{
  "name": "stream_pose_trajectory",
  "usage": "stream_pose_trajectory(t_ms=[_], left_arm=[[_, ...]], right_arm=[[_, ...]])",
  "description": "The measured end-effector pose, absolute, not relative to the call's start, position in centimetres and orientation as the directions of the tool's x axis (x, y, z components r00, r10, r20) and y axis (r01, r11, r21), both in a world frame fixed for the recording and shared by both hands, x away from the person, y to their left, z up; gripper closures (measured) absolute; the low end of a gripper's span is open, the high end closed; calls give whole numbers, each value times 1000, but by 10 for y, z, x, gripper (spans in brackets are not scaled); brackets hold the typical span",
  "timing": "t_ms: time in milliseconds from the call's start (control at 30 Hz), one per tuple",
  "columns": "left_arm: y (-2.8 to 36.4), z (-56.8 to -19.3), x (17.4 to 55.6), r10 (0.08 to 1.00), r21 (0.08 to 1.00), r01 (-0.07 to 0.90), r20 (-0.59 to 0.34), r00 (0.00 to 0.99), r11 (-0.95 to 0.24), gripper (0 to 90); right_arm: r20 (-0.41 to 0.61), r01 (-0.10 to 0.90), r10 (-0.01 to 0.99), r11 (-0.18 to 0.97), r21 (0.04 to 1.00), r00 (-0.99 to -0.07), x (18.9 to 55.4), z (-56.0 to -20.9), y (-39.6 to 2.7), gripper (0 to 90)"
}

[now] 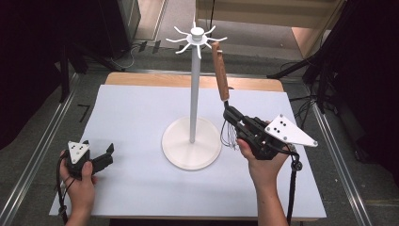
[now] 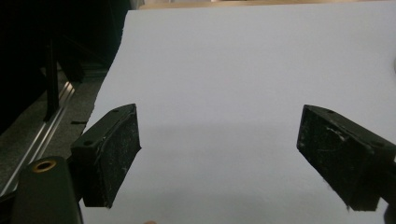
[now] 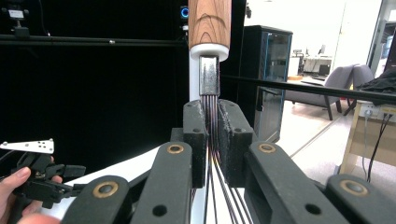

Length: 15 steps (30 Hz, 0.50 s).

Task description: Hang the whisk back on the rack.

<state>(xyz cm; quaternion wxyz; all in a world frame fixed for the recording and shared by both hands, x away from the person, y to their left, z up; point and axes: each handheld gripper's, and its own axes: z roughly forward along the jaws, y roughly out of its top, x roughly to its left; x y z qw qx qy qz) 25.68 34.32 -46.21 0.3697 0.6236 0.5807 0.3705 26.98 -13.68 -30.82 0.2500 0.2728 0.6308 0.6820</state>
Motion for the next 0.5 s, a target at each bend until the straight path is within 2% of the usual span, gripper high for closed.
stream_pose_trajectory(t_ms=[500], left_arm=[[343, -462, 257, 998, 889, 454, 35, 52, -55, 142]], right_arm=[[59, 7, 684, -79, 997, -727, 271, -310, -135, 842]])
